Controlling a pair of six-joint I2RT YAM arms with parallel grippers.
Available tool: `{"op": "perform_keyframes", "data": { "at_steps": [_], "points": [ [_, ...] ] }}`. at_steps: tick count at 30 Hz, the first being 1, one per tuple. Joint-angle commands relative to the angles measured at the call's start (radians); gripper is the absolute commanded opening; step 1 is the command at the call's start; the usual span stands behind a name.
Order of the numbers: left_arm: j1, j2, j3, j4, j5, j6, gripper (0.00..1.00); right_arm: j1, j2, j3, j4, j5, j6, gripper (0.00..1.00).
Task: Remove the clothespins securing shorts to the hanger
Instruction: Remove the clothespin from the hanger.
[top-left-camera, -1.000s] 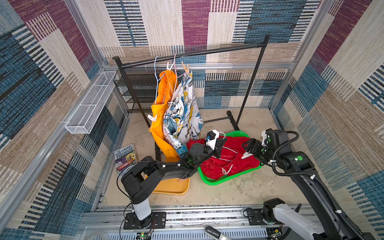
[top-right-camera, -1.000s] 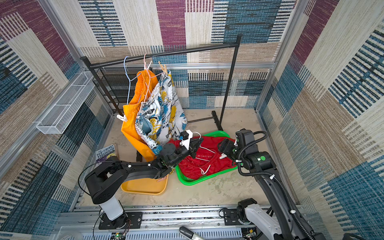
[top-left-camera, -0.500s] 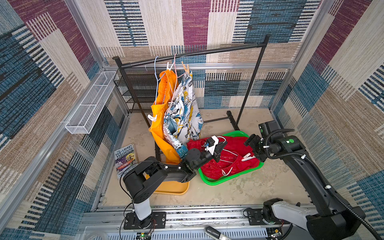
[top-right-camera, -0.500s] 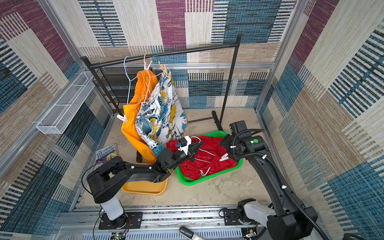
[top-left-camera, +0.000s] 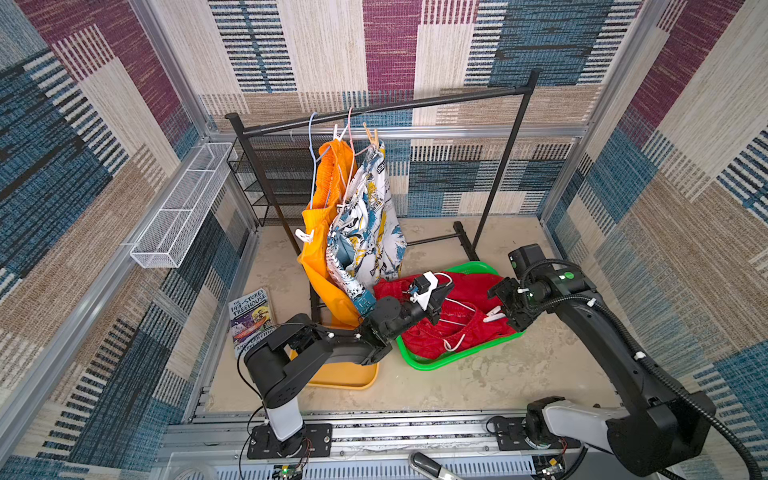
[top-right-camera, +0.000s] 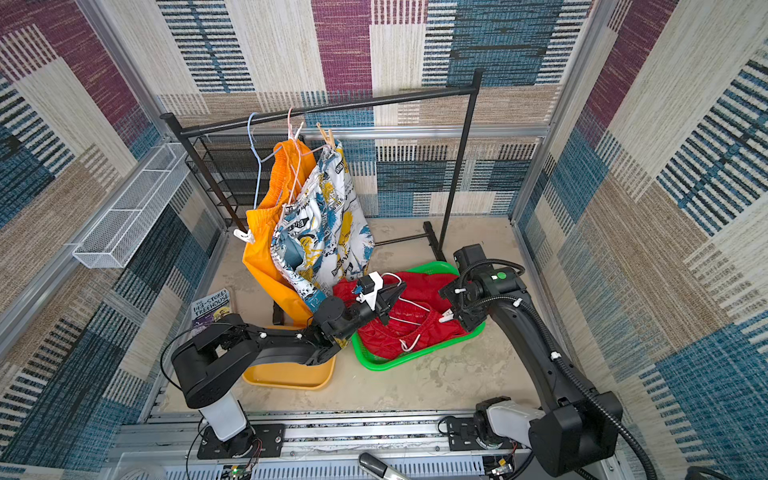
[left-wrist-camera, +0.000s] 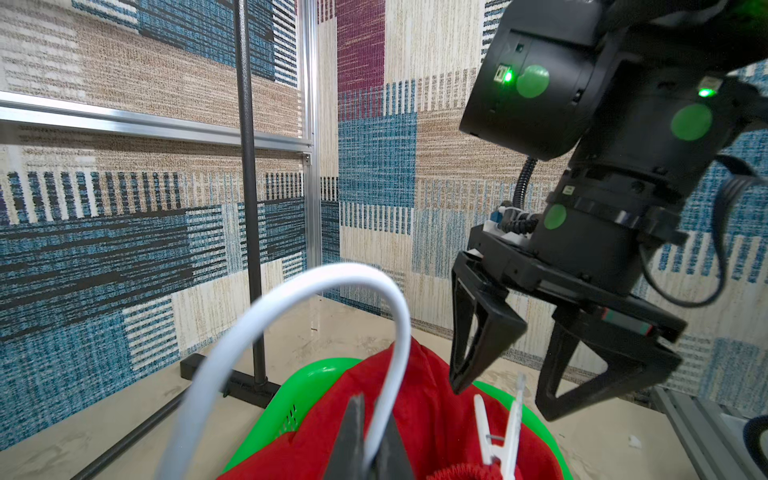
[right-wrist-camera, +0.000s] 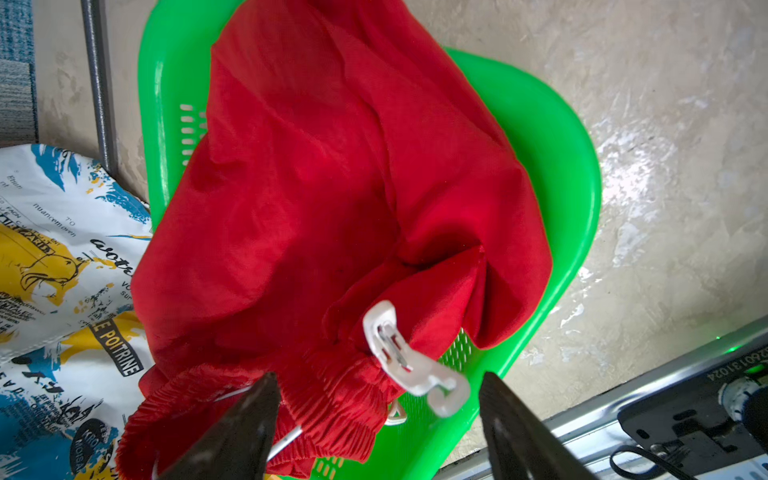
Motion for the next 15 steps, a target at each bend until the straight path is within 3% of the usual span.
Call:
{"op": "perform_keyframes", "data": {
  "at_steps": [1, 15],
  "points": [
    [0.001, -0.004, -0.003, -0.009, 0.003, -0.015, 0.0, -0.007, 0.006, -0.012, 0.0, -0.004, 0.044, 0.76],
    [0.001, -0.001, -0.028, 0.026, 0.004, -0.013, 0.0, -0.045, 0.106, -0.001, 0.003, -0.004, 0.07, 0.72]
  ]
}}
